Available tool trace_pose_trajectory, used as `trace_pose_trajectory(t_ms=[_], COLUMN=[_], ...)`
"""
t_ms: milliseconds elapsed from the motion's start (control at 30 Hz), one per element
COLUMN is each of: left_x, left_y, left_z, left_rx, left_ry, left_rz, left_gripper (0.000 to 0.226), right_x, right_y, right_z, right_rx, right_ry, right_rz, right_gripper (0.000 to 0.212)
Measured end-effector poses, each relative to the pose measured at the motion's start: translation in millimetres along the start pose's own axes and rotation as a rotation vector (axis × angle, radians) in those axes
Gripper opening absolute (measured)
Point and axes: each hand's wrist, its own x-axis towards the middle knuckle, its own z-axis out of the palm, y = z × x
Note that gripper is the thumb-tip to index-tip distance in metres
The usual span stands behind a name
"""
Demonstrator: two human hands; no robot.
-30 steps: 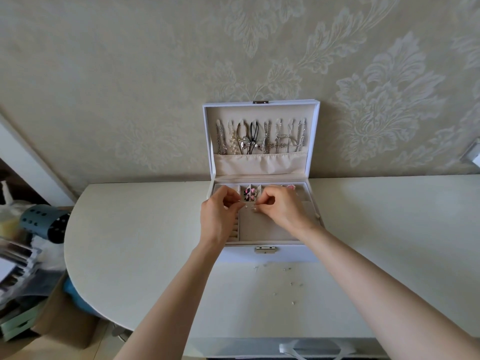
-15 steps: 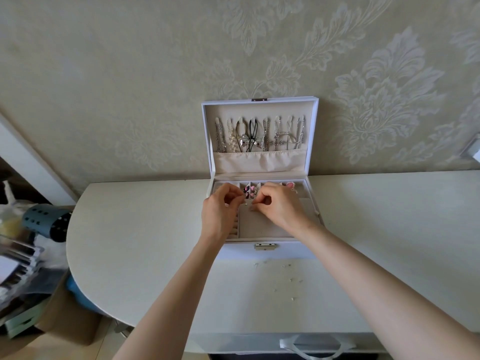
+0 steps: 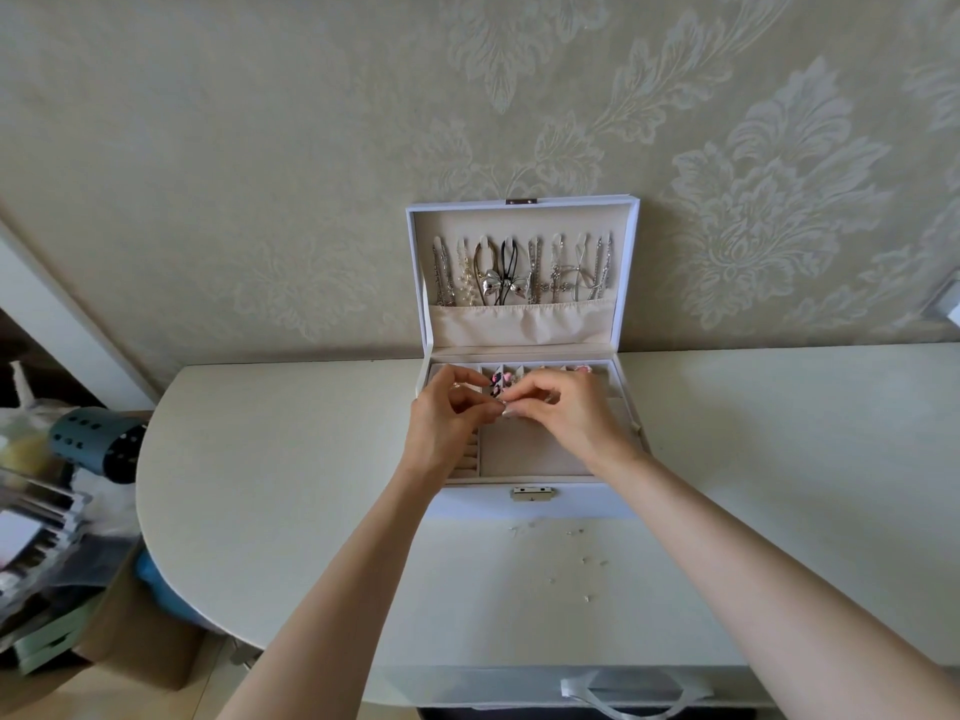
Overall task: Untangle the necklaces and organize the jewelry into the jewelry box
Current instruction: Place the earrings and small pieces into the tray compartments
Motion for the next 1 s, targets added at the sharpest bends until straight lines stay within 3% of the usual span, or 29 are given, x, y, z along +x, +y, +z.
trace_pose_trajectory(t_ms=[233, 367, 500, 633, 767, 1000], left_x=[-0.8, -11.5, -52.6, -88.9, -100.6, -106.1], left_y=[1.6, 1.3, -17.3, -47.9, -60.8, -62.3], left_z=[0.1, 4.7, 8.0, 9.4, 8.6, 10.8], left_rx=[0.012, 0.157, 0.291, 0.432, 0.583, 0.667], left_ry=[-0.019, 0.162, 0.379, 0.313, 0.233, 0.077], left_rz=[0.038, 0.220, 0.483, 0.557, 0.545, 0.286], left_gripper=[0.022, 0.018, 0.002, 0.008, 0.012, 0.018], right_x=[-0.3, 3.7, 6.2, 6.9, 7.1, 5.5], right_y=[-1.7, 6.0, 12.7, 11.7, 10.0, 5.4], right_z=[-3.9, -9.4, -10.7, -9.6, -8.9, -8.9], right_rx=[0.039, -0.048, -0.252, -0.350, -0.356, -0.379], right_ry=[-0.015, 0.074, 0.020, 0.020, 0.042, 0.083], right_rz=[0.019, 0.098, 0.123, 0.141, 0.142, 0.126], right_gripper=[0.009, 0.011, 0.005, 0.002, 0.002, 0.001])
